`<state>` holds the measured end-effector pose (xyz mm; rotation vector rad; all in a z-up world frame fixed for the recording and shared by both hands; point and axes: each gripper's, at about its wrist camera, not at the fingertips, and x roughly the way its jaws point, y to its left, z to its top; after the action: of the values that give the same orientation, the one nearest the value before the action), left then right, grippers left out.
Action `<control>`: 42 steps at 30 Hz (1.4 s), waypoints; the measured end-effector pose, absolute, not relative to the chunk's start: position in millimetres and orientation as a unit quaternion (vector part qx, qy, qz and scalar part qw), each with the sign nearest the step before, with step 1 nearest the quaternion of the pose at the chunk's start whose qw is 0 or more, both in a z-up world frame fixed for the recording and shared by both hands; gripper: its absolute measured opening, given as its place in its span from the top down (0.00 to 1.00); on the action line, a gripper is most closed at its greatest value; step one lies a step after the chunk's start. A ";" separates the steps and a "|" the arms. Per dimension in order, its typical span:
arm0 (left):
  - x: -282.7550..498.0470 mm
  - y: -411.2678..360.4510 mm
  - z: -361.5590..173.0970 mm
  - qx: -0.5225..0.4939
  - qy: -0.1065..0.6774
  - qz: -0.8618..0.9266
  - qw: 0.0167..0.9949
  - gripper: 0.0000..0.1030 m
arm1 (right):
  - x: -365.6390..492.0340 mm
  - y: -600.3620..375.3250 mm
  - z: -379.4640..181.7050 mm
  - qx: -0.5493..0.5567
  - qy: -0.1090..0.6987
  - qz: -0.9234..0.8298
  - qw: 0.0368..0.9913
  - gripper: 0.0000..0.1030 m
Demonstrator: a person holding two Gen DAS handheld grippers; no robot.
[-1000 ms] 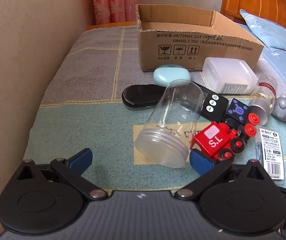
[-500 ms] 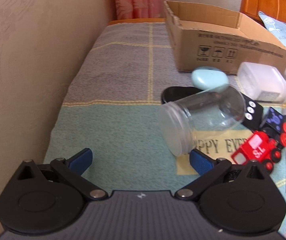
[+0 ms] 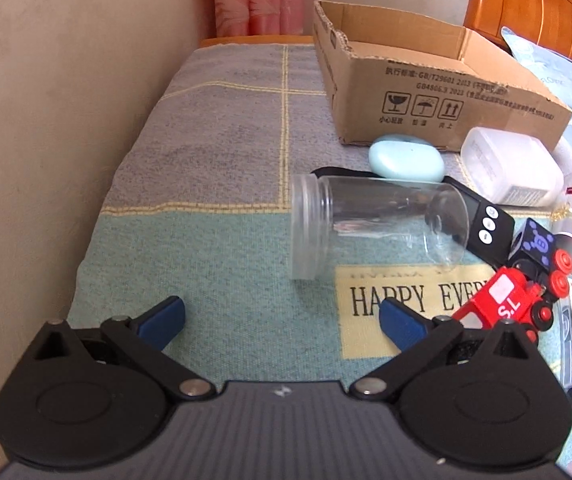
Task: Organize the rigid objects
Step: 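Move left tool to the clear plastic jar while right tool approaches the white card pack, then close left gripper around the clear jar while right gripper grasps the white card pack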
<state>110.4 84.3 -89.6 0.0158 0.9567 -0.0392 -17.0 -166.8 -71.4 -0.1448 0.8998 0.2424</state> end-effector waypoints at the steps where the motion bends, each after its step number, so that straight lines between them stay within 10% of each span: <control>1: 109.0 83.9 -90.0 0.005 0.457 -0.018 0.889 0.01 | -16.9 -166.9 -71.6 -0.070 0.432 0.118 0.891 0.00; 42: 125.7 46.8 -68.5 0.004 0.402 -0.069 0.913 0.01 | 18.8 -161.6 -70.3 -0.137 0.422 0.253 0.860 0.00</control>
<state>125.7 46.8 -68.5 0.0081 0.8272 -0.1430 18.8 -161.6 -70.3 -0.2881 0.8864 0.5308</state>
